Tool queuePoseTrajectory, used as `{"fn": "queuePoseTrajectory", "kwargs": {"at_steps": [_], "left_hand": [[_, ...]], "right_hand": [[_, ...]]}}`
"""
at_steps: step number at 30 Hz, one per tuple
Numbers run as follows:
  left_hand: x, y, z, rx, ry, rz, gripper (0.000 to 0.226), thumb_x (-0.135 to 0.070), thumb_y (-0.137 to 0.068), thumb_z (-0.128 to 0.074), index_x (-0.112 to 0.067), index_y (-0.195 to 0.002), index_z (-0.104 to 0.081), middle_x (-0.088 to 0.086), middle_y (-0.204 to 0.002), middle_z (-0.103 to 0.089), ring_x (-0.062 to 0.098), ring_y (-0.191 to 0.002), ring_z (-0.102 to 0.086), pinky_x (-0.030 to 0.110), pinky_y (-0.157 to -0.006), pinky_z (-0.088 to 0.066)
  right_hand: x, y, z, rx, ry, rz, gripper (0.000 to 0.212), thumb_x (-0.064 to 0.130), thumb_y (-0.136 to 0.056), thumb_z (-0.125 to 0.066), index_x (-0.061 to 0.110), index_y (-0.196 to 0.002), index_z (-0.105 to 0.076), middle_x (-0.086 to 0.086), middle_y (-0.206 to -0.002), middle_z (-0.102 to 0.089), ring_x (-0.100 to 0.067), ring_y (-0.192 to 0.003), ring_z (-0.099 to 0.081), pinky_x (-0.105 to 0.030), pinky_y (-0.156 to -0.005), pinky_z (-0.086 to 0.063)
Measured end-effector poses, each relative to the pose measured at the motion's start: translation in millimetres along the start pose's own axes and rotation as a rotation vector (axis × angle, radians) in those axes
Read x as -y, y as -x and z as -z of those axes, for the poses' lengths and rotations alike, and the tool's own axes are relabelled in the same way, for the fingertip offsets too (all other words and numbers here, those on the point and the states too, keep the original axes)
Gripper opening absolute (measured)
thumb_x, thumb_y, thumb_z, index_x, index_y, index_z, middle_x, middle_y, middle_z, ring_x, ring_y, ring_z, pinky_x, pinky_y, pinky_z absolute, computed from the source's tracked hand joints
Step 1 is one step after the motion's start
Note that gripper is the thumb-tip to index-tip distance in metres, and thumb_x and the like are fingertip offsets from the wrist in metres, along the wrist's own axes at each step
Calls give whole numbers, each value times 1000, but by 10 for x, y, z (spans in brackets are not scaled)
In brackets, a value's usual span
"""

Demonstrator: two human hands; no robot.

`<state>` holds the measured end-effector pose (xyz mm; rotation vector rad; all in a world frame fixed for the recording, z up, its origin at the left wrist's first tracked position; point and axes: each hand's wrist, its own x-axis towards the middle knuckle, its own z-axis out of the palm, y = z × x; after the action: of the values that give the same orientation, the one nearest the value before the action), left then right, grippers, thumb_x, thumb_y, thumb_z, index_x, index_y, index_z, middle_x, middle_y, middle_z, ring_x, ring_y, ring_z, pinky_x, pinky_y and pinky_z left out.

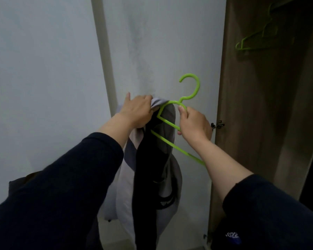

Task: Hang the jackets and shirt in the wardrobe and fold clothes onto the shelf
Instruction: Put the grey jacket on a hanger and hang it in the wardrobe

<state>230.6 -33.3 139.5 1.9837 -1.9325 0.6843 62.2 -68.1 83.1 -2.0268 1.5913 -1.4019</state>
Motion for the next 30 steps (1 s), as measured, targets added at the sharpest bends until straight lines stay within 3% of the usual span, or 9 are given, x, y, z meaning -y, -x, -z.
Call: {"fn": "queuePoseTrajectory", "kwargs": {"at_steps": [2,5,8,12,16,19,23,26,30], "left_hand": [[34,-18,-21,-39,46,-15,30,-32,-99,-40,-8,-116,-47,15,-122,-54,31,-115,-47,39,-95,-31],[62,-77,-28,-75,92,0,26,-26,-98,-42,-9,-117,-46,15,-122,-54,32,-114,-46,39,-90,-31],[25,-159,-5,-85,156,56,22,-20,-96,-42,-9,-115,-44,15,-122,-52,31,-115,-44,39,-94,-29],[-82,-246,0,-114,202,72,20,-14,-94,-42,-9,-113,-45,15,-121,-52,31,-115,-43,39,-91,-28],[-171,-335,30,-159,260,22,20,-18,-96,-42,-10,-113,-46,15,-120,-53,32,-114,-45,38,-85,-27],[-69,-395,122,-222,286,50,21,-20,-96,-44,-8,-113,-47,19,-119,-55,36,-113,-48,40,-88,-31],[275,-343,144,-264,321,62,38,-37,-95,-41,-10,-119,-51,20,-119,-59,38,-115,-51,43,-93,-34],[514,-161,125,-242,345,74,59,-58,-87,-36,-18,-127,-53,16,-123,-61,35,-119,-53,43,-97,-39],[711,77,59,-222,308,116,69,-69,-76,-35,-19,-114,-62,17,-114,-67,36,-113,-59,41,-92,-43]], "right_hand": [[54,-35,47,-18,58,43,49,58,-96,-22,21,-81,-50,-6,-86,-71,-31,-85,-66,-35,-69,-46],[100,-77,105,-52,205,159,33,48,-97,-36,22,-113,-50,-8,-120,-58,-30,-115,-46,-41,-86,-35],[57,56,37,-119,310,214,61,40,-90,-55,25,-143,-29,-5,-141,-28,-26,-123,-23,-47,-103,-24],[-177,408,-227,-215,223,336,43,34,-85,-63,21,-122,-47,-5,-123,-46,-26,-113,-40,-44,-90,-40],[-490,593,-496,239,-22,-171,40,34,-89,-61,19,-118,-38,-4,-124,-50,-28,-112,-54,-32,-76,-43],[-720,637,-537,420,11,-406,31,31,-96,-51,12,-120,-55,-11,-121,-61,-30,-106,-61,-31,-80,-49],[-842,416,-423,320,-125,-489,27,16,-100,-39,6,-107,-63,-19,-109,-63,-30,-94,-60,-34,-78,-48],[-803,158,-279,250,-223,-564,35,14,-100,-39,4,-126,-60,-16,-126,-60,-31,-112,-58,-32,-92,-45],[-720,-70,-81,80,-244,-375,27,10,-95,-49,1,-113,-67,-18,-124,-63,-30,-114,-59,-27,-78,-42]]}}
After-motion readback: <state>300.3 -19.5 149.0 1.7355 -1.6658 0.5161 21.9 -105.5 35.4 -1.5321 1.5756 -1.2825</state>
